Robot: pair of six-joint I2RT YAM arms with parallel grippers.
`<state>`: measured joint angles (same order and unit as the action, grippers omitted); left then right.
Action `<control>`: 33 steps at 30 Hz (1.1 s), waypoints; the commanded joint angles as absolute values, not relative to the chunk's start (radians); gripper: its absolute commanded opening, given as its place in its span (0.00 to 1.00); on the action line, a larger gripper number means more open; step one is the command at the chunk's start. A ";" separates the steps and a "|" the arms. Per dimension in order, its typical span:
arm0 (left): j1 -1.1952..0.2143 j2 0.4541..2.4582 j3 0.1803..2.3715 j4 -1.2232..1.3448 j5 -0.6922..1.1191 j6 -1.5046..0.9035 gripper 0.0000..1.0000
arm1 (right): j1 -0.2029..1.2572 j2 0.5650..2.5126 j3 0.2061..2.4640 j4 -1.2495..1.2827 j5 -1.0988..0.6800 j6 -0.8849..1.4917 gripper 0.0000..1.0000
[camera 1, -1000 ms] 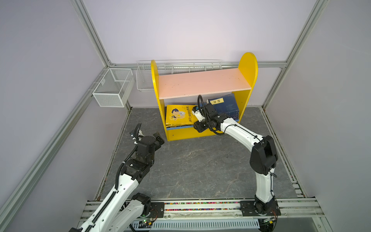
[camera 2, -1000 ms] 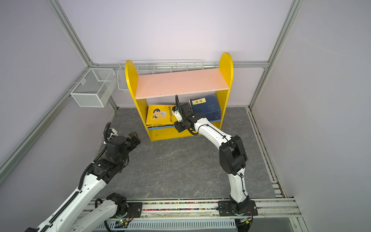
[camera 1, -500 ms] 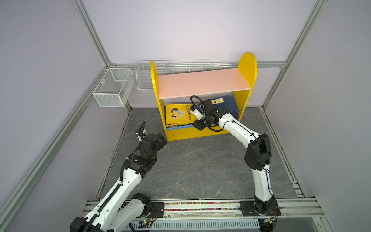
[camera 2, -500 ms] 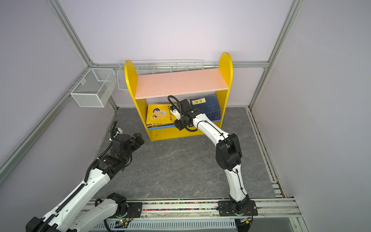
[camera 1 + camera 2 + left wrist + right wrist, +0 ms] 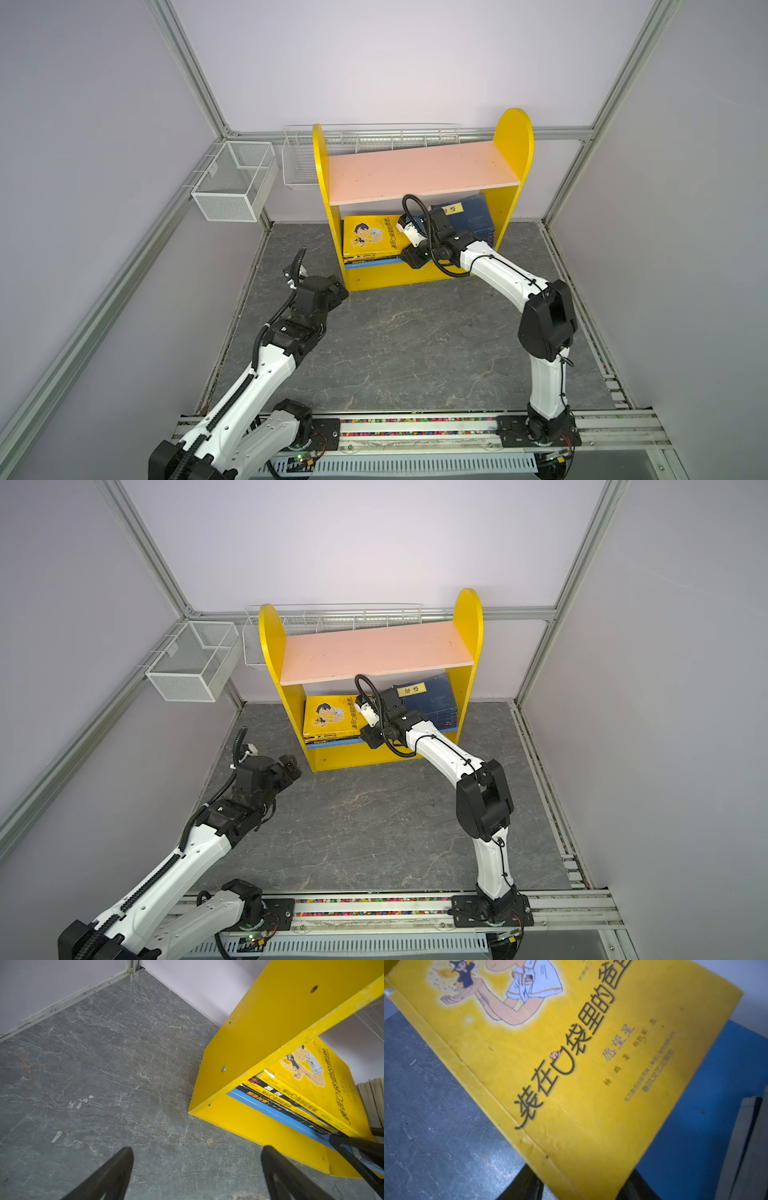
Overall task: Stacking books/files
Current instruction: Move the book to the bookshelf.
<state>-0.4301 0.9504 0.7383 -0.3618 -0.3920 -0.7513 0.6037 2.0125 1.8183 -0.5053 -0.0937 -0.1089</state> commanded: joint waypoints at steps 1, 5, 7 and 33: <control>-0.424 0.945 0.757 -0.356 -0.395 -0.758 0.96 | 0.601 1.950 1.797 -0.408 -0.131 -0.098 0.52; -0.423 0.937 0.755 -0.357 -0.397 -0.758 0.96 | 0.601 1.931 1.776 -0.389 -0.124 -0.089 0.51; -0.424 0.933 0.755 -0.360 -0.397 -0.759 0.96 | 0.600 1.933 1.779 -0.388 -0.131 -0.091 0.51; -0.424 0.912 0.778 -0.384 -0.386 -0.748 0.96 | 0.599 2.014 1.859 -0.563 -0.267 -0.058 0.54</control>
